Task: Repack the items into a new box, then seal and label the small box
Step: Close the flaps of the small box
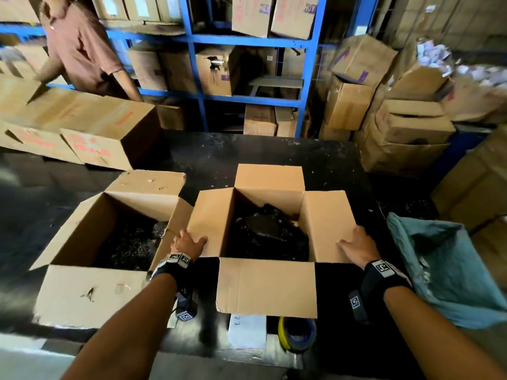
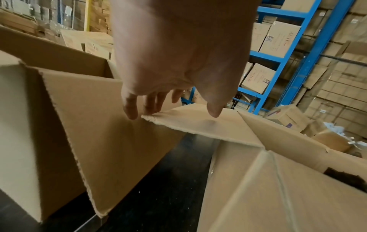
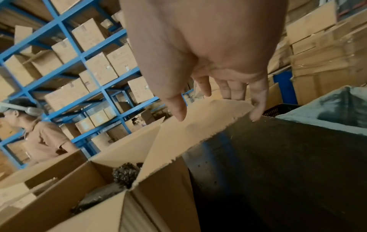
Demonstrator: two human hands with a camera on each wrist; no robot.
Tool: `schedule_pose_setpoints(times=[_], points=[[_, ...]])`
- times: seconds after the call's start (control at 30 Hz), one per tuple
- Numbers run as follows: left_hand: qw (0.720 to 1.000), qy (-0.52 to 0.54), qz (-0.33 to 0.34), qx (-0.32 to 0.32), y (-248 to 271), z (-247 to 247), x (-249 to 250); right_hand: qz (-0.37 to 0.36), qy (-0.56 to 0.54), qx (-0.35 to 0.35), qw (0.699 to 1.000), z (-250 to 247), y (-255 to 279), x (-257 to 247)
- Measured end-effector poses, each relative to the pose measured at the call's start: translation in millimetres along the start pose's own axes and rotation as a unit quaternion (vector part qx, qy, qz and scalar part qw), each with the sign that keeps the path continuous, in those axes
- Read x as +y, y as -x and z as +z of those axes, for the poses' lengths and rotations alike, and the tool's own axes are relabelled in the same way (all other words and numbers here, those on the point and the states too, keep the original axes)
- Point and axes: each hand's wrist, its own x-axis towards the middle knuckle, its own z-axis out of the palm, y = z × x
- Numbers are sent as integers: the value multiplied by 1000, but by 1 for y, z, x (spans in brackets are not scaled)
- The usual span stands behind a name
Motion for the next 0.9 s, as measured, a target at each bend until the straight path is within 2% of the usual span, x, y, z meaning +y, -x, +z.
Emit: schedule_pose_setpoints(times=[0.1, 0.2, 0.27, 0.33, 0.4, 0.53, 0.63, 0.7, 0.8, 0.9], points=[[1000, 24, 5, -8, 4, -1, 1, -17, -18, 36, 999, -8, 10, -9], [999, 40, 13, 28, 6, -8, 0, -58, -56, 95, 992, -22, 19, -23], [996, 54, 30, 58, 7, -16, -1, -86, -108, 99, 985, -27, 27, -40], [994, 70, 47, 74, 11, -25, 1, -125, -155, 68, 978, -26, 41, -60], [990, 94, 55, 92, 19, -36, 6, -173, -182, 7, 968, -14, 55, -75], [974, 152, 97, 139, 41, -52, 21, -220, -168, -93, 956, 20, 74, -83], [950, 219, 169, 144, 56, -58, 33, -250, -106, -117, 955, 39, 81, -75], [932, 242, 246, 114, 66, -54, 42, -259, -82, -114, 955, 48, 83, -66], [909, 229, 345, 41, 80, -36, 56, -259, -47, -109, 958, 53, 81, -47], [892, 168, 419, 34, 90, -16, 66, -257, 3, -119, 959, 51, 80, -26]])
